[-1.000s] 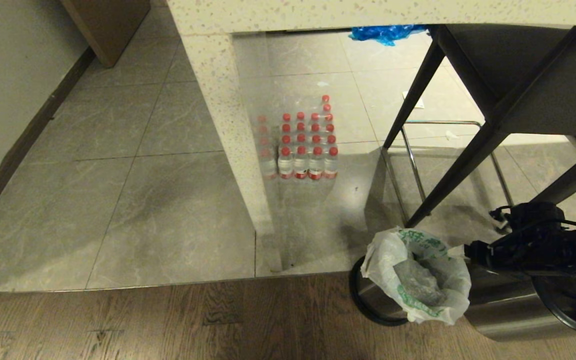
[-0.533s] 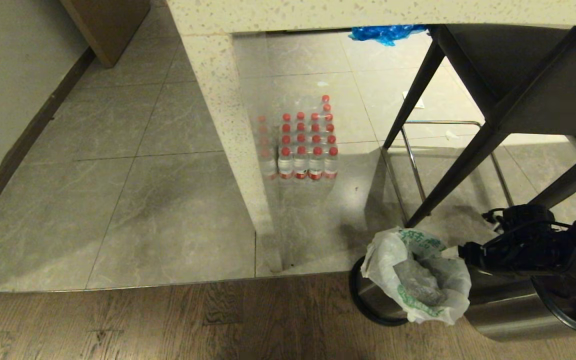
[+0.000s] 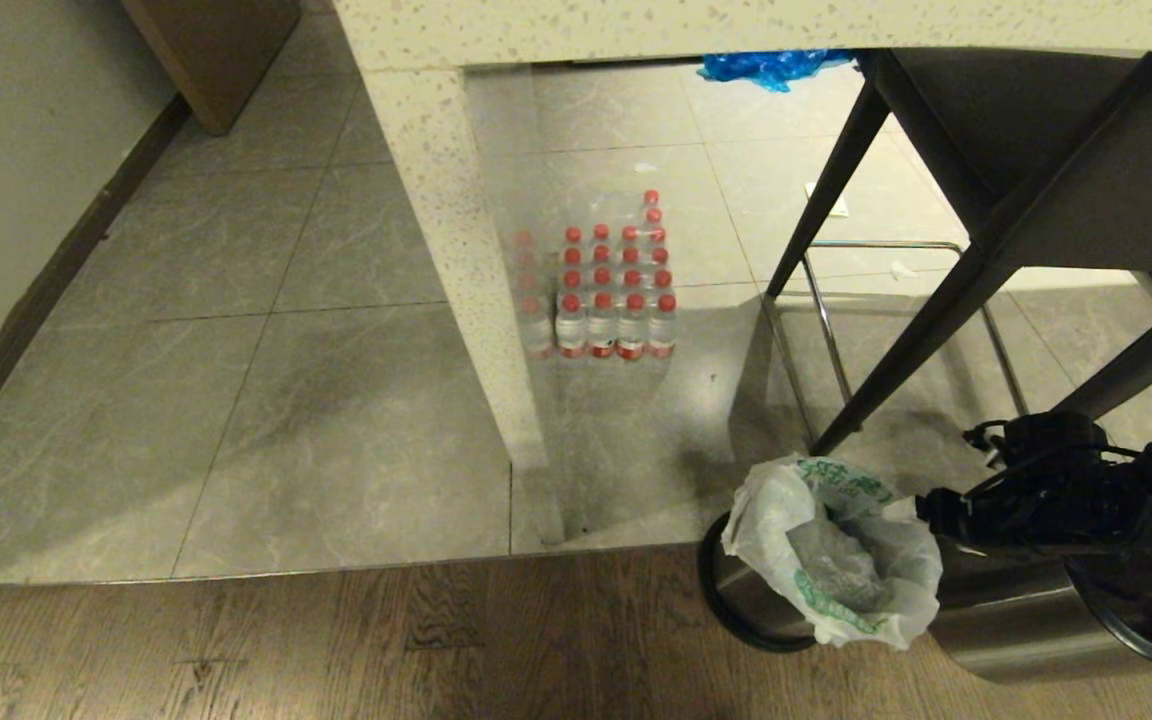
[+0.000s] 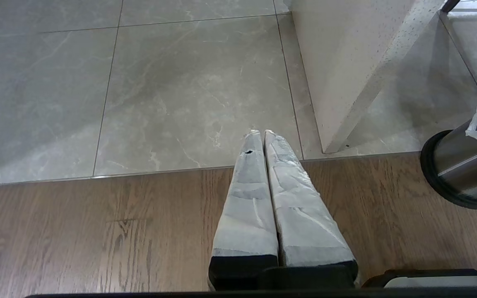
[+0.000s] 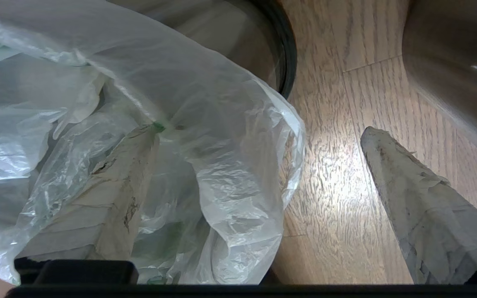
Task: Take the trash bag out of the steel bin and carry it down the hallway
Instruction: Pick up the trash bag
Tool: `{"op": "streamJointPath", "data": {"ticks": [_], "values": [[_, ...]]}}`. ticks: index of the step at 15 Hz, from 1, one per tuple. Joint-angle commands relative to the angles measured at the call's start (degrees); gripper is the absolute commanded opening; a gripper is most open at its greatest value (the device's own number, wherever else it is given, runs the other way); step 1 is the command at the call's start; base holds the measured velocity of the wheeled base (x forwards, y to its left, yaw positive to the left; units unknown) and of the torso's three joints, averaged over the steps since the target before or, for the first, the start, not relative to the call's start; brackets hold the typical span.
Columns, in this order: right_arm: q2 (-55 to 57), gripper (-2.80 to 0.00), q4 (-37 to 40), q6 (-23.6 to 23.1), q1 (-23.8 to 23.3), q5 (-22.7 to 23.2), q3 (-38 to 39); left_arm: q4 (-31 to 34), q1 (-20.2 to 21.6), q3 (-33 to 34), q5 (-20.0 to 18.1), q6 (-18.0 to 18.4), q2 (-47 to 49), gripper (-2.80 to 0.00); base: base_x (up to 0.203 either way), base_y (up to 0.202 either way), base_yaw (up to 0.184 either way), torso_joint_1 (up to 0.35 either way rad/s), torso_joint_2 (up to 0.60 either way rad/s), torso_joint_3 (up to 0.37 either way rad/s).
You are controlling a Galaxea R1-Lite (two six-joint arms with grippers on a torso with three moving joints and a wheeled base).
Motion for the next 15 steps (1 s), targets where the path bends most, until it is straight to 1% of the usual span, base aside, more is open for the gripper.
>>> {"op": "streamJointPath", "data": {"ticks": [1, 3, 8, 9, 10, 15], "values": [[-0.22, 0.00, -0.09, -0.59, 0.04, 0.23, 0.00, -0.01, 0.00, 0.09, 0.02, -0.02, 0.06, -2.80, 0.000, 0.000, 0.000, 0.000, 0.00, 0.000], [-0.22, 0.00, 0.19, -2.30, -0.02, 0.18, 0.04, -0.01, 0.00, 0.09, 0.02, -0.02, 0.00, -2.80, 0.000, 0.000, 0.000, 0.000, 0.00, 0.000], [-0.32, 0.00, 0.28, -2.28, 0.16, -0.25, 0.34, -0.01, 0.00, 0.09, 0.02, -0.02, 0.08, -2.80, 0.000, 0.000, 0.000, 0.000, 0.00, 0.000], [-0.42, -0.53, 0.28, -1.85, 0.16, -0.13, 0.46, -0.01, 0.00, 0.09, 0.02, -0.02, 0.09, -2.80, 0.000, 0.000, 0.000, 0.000, 0.00, 0.000], [-0.71, -2.80, 0.36, -1.97, 0.16, 0.04, 0.58, -0.01, 0.00, 0.00, 0.02, -0.02, 0.09, -2.80, 0.000, 0.000, 0.000, 0.000, 0.00, 0.000], [-0.75, -2.80, 0.64, -3.54, 0.42, 0.01, 0.61, -0.01, 0.00, 0.09, 0.02, -0.02, 0.00, -2.80, 0.000, 0.000, 0.000, 0.000, 0.00, 0.000]]}}
